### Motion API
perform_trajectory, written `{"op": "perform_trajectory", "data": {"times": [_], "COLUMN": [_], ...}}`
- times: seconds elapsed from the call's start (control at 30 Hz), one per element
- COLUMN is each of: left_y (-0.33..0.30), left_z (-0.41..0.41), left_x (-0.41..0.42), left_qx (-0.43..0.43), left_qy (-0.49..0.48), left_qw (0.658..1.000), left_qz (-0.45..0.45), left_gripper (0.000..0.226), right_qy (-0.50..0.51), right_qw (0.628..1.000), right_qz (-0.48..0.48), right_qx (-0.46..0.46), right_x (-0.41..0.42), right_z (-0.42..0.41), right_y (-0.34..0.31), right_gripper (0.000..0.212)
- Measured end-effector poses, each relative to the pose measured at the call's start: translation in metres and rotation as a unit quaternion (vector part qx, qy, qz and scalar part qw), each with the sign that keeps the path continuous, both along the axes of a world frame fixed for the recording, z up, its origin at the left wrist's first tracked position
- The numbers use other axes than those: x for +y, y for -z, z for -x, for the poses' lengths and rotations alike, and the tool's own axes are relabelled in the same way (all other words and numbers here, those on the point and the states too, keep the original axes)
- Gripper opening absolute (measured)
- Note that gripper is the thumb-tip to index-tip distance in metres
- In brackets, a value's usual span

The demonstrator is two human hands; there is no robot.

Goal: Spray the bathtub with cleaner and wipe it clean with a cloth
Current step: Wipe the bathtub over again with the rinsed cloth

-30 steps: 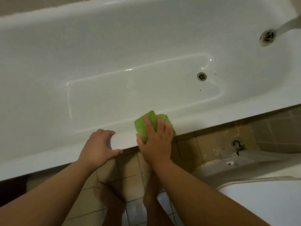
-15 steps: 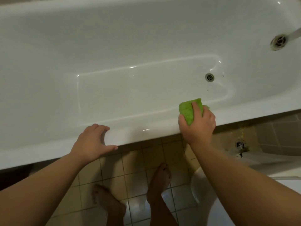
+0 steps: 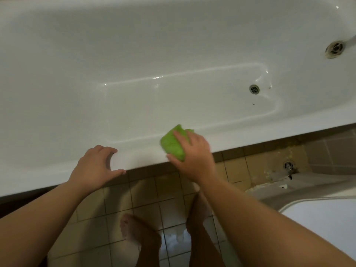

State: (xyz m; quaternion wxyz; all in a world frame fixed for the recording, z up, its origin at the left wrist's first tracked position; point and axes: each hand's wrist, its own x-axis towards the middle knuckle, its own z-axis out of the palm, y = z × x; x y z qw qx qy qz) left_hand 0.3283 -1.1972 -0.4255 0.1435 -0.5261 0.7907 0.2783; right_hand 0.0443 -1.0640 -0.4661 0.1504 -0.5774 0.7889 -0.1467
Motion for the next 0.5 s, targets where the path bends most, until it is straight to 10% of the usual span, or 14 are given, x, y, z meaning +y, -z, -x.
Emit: {"op": "perform_trajectory", "data": {"times": [0.3,0.5], "left_y": [0.002,0.003], "left_z": [-0.042,-0.076], "left_x": [-0.008,-0.017], "left_qx": [-0.005,-0.021], "left_qy": [-0.003,-0.005], "left_qw": [1.000,1.000], "left_qz": [0.013,0.021], "left_gripper": [0.083,0.081], "right_qy": [0.253,0.130], "right_qw": [0.967,0.990], "right_qz": [-0.034,-0.059], "right_qx": [0.023,0.019], "right_x": [0.017,-0.033], "right_z": [0.045,-0.105], "right_y": [-0.003,-0.005], "right_gripper": [0.074,0.073]}}
